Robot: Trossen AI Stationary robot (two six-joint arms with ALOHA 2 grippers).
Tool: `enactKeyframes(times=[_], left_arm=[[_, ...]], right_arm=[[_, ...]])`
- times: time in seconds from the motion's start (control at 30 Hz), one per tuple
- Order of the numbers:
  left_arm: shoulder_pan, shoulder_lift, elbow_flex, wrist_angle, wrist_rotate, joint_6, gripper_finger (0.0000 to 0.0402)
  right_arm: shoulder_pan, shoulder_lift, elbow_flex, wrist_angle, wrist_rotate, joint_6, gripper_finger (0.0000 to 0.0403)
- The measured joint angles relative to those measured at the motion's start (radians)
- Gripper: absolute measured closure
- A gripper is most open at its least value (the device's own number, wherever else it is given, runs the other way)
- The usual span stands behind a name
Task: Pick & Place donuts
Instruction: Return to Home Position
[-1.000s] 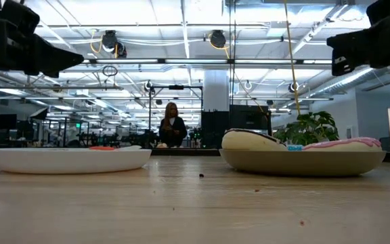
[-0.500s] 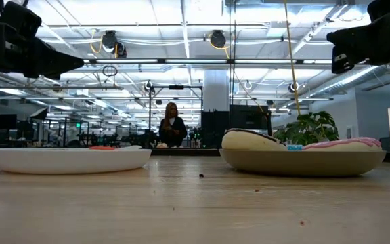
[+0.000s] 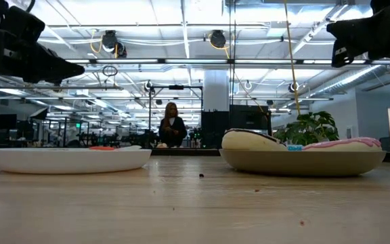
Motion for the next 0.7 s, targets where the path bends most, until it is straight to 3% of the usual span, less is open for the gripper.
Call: enactKeyframes(times=[0.23,0.7], left_arm=[[0.000,0.034,0.000,0.000,-0.003,-0.015,0.0399],[0.000,0.033,-0.002,0.013,-0.012,-0.008,0.0383]], right_arm=[[0.000,0.004,0.000,-0.095,0.104,-0.008,0.0403],[0.000,0.031,0.000,-0.117,0.128,-0.023,0.0403]])
